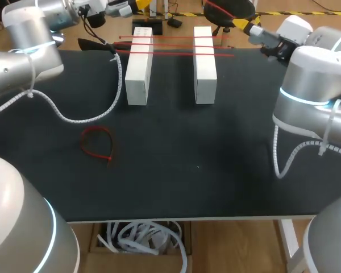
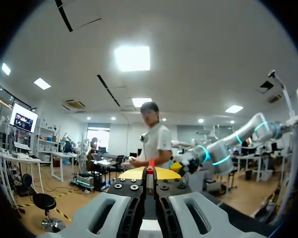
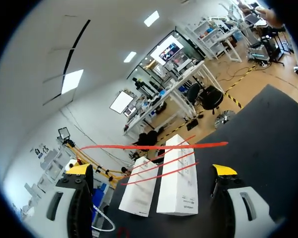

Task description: Grab the tape and strap the tape.

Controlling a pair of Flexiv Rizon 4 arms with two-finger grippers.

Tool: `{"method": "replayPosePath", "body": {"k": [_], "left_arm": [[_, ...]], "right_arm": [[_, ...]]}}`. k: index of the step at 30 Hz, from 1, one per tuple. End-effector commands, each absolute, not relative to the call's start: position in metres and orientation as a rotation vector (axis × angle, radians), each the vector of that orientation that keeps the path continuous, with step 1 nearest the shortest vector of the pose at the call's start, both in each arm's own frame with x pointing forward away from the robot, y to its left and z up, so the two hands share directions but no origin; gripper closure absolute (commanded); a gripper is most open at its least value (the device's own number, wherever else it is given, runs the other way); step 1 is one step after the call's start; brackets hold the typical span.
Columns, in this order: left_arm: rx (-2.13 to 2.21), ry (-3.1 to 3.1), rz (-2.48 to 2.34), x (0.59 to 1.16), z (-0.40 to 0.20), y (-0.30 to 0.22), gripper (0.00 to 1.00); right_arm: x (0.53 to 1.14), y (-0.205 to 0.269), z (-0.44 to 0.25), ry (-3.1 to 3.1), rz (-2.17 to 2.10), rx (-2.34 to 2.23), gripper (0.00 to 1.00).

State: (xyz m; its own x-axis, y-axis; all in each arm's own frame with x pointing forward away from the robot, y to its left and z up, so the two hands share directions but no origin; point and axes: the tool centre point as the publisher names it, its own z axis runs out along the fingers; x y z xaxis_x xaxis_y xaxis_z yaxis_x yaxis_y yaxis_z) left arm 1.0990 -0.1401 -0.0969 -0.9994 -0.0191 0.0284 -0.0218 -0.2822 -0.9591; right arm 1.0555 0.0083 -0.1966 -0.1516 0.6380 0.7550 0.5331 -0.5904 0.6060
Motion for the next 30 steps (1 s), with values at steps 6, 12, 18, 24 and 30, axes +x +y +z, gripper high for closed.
{"method": "replayPosePath", "body": {"k": [6,12,18,24,30], "left_arm": [[0.049,-1.879,2.512,1.1,-0.097,-0.14,1.0],[0.049,-1.879,2.512,1.1,-0.097,-0.14,1.0],[0.049,-1.879,2.512,1.1,-0.097,-0.14,1.0],[0.049,-1.879,2.512,1.1,-0.097,-0.14,1.0],[0.049,-1.879,2.512,1.1,-0.097,-0.14,1.0]], "right_arm": [[1.042,0.022,-0.196,0.662,2.085,2.305,0.0],[1.046,0.012,-0.2,0.275,2.249,2.275,0.0],[1.063,0.005,-0.191,0.141,2.444,2.129,0.0],[1.07,0.001,-0.189,0.031,2.454,2.112,0.0],[1.071,-0.006,-0.174,0.017,2.431,2.047,0.0]]}}
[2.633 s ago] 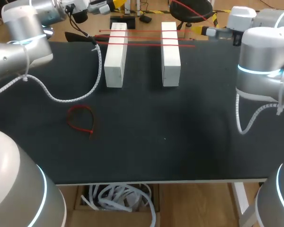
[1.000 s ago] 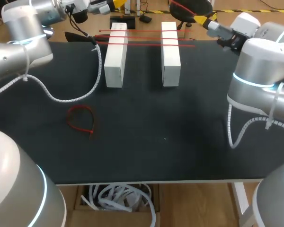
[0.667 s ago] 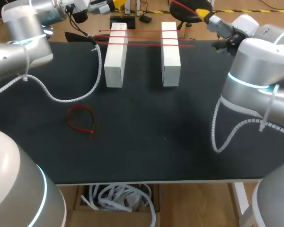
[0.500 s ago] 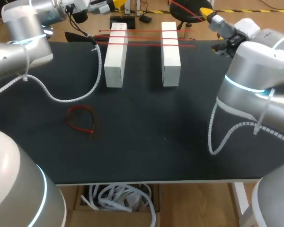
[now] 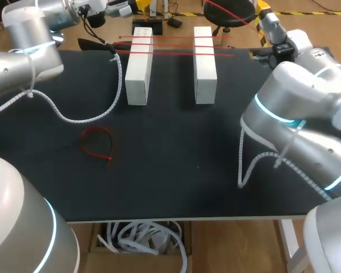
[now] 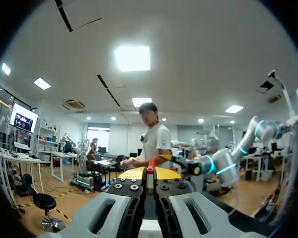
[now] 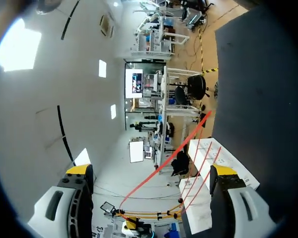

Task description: Grab the tape and strap the tape.

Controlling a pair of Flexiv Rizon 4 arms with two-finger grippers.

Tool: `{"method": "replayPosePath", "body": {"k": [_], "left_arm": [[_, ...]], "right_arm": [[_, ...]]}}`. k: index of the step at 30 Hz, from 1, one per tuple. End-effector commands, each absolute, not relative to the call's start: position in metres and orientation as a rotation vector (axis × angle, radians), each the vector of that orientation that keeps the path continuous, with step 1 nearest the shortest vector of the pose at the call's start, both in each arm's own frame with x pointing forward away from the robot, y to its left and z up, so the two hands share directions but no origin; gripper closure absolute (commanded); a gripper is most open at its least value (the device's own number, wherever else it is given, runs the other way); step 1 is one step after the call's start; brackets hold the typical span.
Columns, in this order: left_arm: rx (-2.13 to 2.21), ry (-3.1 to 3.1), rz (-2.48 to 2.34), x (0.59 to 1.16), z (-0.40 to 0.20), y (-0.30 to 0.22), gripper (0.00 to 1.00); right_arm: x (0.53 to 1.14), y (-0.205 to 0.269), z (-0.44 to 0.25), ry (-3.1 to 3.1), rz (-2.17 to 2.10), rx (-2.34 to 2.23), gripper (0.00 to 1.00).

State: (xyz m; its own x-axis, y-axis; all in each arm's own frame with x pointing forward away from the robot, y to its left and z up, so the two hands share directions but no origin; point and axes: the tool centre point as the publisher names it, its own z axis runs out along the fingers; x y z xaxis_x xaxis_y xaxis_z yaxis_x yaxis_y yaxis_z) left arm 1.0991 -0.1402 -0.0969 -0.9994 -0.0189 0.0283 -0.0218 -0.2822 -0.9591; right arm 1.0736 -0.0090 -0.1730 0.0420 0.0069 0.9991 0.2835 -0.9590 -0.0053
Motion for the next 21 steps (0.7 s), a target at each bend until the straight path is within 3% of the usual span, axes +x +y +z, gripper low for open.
{"method": "replayPosePath", "body": {"k": [1,12,21], "left_arm": [[0.049,-1.879,2.512,1.1,-0.097,-0.14,1.0],[0.049,-1.879,2.512,1.1,-0.097,-0.14,1.0],[0.049,-1.879,2.512,1.1,-0.097,-0.14,1.0]], "right_arm": [[1.069,-0.009,-0.172,-0.017,-2.376,-2.007,0.0],[1.07,-0.038,-0.171,0.011,-2.386,-2.099,0.0],[1.09,-0.024,-0.171,-0.112,-2.223,-2.104,0.0]]}}
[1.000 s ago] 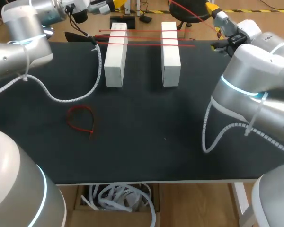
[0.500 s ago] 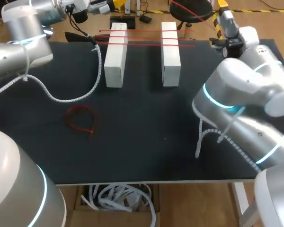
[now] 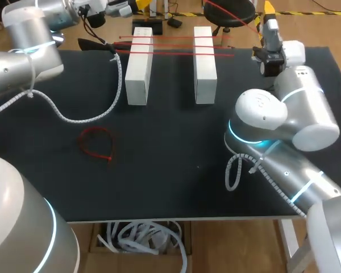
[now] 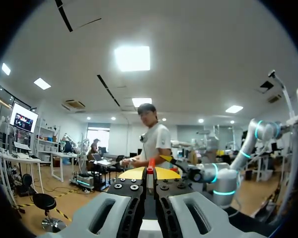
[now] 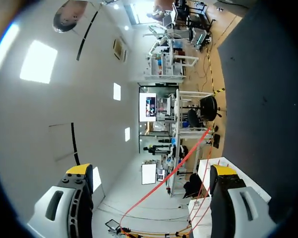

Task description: Grab the tape and strap the tape.

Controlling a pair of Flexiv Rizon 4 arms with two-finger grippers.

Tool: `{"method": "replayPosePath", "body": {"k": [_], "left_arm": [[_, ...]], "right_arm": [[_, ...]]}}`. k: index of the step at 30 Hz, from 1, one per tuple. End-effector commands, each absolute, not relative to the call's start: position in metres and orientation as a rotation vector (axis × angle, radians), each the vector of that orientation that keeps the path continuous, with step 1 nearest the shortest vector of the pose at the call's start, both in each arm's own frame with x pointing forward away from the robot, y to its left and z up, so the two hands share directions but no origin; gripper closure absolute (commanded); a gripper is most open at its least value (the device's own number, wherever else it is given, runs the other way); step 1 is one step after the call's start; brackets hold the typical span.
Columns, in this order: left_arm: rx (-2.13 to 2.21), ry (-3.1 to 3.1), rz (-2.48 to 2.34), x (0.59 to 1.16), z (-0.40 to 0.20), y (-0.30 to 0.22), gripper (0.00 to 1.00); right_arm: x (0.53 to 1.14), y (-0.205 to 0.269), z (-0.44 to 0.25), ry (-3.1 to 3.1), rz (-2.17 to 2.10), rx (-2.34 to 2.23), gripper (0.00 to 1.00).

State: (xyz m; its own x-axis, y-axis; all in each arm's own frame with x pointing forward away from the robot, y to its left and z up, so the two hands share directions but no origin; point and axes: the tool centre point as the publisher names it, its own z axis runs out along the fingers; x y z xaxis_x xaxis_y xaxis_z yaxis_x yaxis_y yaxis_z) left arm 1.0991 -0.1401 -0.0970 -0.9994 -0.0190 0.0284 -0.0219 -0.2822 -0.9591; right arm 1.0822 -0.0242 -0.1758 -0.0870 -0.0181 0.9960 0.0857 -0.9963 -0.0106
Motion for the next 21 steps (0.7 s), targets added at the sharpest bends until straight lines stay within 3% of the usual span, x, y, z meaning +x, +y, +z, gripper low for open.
{"method": "replayPosePath", "body": {"k": [1,21], "left_arm": [[0.049,-1.879,2.512,1.1,-0.097,-0.14,1.0],[0.049,-1.879,2.512,1.1,-0.097,-0.14,1.0]], "right_arm": [[1.09,-0.022,-0.17,-0.12,-2.22,-2.101,0.0],[1.075,-0.033,-0.177,-0.154,-2.249,-2.098,0.0]]}}
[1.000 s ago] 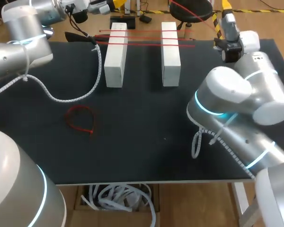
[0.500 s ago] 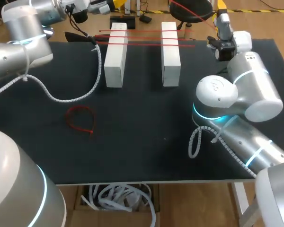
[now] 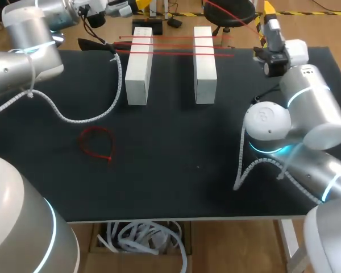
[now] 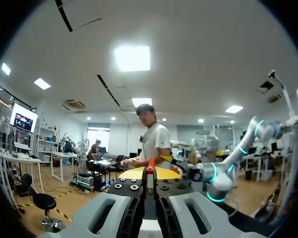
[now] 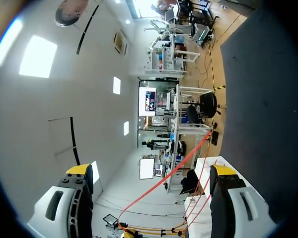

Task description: Grab the tape and strap the tape.

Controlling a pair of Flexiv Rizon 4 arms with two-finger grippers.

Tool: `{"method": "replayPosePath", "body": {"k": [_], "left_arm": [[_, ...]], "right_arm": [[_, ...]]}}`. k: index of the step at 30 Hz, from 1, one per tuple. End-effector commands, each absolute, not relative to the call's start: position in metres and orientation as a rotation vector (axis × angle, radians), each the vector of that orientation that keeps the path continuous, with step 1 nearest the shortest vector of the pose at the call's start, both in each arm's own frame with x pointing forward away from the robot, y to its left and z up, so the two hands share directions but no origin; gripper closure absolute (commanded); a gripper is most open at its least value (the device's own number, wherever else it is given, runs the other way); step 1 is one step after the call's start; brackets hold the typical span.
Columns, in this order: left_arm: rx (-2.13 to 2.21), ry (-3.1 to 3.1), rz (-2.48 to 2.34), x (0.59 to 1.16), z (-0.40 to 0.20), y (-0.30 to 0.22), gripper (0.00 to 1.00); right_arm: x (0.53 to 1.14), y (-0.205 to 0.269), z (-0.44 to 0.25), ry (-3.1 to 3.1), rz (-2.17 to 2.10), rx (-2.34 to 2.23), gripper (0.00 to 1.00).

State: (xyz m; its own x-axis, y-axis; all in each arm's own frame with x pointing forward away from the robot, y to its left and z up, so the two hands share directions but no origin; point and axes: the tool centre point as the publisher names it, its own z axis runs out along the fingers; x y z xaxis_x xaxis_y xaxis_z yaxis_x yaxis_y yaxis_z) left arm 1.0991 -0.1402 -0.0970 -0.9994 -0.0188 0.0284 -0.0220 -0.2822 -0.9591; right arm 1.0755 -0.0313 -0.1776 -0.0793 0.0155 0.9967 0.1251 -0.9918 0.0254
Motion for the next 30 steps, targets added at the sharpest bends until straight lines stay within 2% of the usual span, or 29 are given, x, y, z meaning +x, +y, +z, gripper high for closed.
{"method": "replayPosePath", "body": {"k": [1,30], "left_arm": [[0.049,-1.879,2.512,1.1,-0.097,-0.14,1.0],[0.049,-1.879,2.512,1.1,-0.097,-0.14,1.0]], "right_arm": [[1.075,-0.034,-0.177,-0.151,-2.259,-2.097,0.0],[1.087,-0.034,-0.154,-0.137,-2.343,-2.006,0.0]]}}
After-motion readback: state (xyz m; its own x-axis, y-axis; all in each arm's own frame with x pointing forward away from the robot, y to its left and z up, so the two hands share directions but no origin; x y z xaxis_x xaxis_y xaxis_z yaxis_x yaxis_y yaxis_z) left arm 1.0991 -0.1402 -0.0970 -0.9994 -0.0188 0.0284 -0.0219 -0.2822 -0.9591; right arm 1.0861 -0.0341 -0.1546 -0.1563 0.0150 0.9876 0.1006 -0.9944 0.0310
